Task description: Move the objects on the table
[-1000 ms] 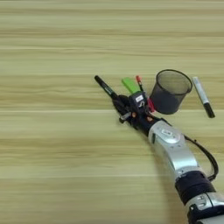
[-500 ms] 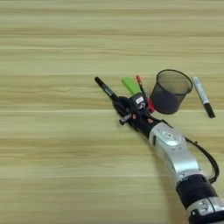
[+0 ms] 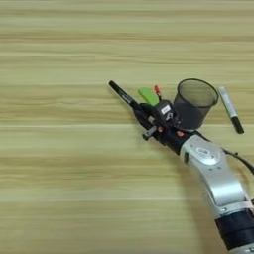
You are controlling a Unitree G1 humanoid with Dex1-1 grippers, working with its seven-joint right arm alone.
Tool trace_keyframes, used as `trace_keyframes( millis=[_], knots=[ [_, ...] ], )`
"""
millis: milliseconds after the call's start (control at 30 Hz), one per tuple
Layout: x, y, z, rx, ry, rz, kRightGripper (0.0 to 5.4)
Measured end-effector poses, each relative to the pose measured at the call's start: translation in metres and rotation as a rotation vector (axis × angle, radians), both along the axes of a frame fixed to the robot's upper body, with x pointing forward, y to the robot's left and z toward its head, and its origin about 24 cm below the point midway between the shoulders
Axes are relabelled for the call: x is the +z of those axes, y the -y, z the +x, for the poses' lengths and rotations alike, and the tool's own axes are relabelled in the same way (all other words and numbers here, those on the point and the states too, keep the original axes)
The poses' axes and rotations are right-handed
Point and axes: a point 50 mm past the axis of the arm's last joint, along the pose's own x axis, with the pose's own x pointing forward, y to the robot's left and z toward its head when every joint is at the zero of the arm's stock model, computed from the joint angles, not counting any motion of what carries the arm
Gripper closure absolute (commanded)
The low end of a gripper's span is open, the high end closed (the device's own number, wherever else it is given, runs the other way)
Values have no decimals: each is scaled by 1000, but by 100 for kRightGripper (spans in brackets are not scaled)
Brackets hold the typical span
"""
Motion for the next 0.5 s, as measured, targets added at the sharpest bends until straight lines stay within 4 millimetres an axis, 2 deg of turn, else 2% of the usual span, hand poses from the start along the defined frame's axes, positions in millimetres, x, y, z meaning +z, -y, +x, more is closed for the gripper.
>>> trace_keyframes(
  millis=[200, 367, 500],
  knots=[
    [28, 13, -7, 17, 47, -37, 432],
    [60, 35, -14, -12, 99, -30, 432],
    [74, 50, -21, -44, 119, -23, 432]
  ],
)
